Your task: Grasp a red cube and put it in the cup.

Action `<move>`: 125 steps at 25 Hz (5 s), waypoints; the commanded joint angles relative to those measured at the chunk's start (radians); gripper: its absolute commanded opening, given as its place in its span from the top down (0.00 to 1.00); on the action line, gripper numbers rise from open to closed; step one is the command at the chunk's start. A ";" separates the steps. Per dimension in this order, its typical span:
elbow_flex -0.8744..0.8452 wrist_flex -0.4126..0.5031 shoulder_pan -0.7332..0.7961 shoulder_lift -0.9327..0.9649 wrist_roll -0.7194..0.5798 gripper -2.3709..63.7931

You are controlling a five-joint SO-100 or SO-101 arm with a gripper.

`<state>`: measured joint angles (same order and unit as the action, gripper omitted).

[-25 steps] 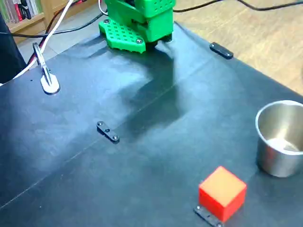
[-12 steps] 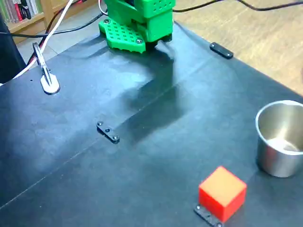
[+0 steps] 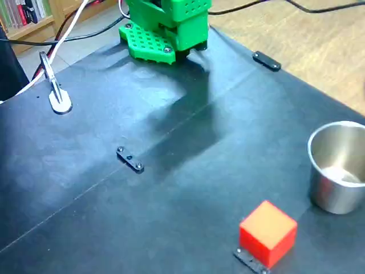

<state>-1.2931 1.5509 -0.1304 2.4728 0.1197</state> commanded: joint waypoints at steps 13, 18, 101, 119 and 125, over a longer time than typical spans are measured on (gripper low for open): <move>0.044 -0.020 -0.250 -0.267 0.000 0.43; 0.063 -0.067 -0.360 -0.408 -0.066 0.44; 0.807 -0.075 -0.288 -1.710 -0.526 0.21; 0.810 -0.087 -0.287 -1.805 -0.526 0.30; 0.810 -0.089 -0.287 -1.805 -0.512 0.64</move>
<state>-0.5200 1.4696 -0.4264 0.6565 -0.4019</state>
